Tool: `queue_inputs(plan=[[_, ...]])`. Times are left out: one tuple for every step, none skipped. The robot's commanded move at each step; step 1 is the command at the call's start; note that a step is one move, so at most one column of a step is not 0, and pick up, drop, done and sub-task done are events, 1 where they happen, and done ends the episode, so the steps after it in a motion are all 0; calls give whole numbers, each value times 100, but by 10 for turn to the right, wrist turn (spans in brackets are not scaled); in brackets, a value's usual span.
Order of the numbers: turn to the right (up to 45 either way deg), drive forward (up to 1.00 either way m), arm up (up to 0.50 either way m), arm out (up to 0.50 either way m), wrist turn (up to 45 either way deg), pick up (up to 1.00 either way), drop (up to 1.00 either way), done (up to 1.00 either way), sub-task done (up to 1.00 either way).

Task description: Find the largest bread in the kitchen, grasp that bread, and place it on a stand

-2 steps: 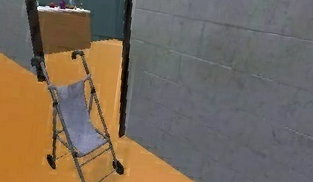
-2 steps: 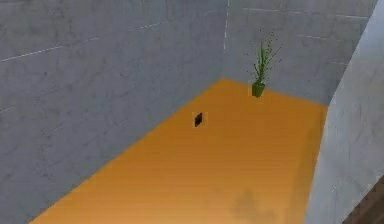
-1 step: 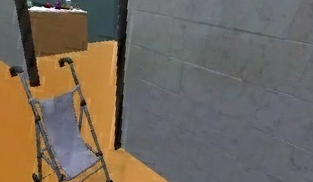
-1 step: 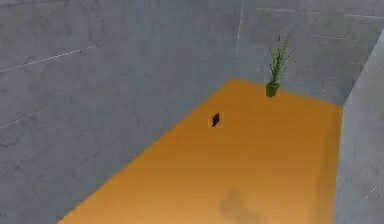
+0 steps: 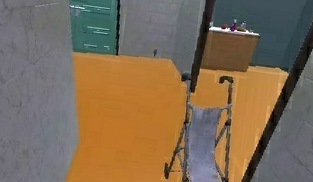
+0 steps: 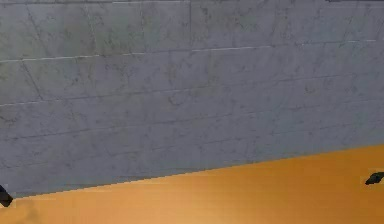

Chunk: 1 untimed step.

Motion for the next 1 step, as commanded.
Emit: queue_inputs(plan=[[-30, 0, 0, 0, 0, 0, 0, 0, 0]])
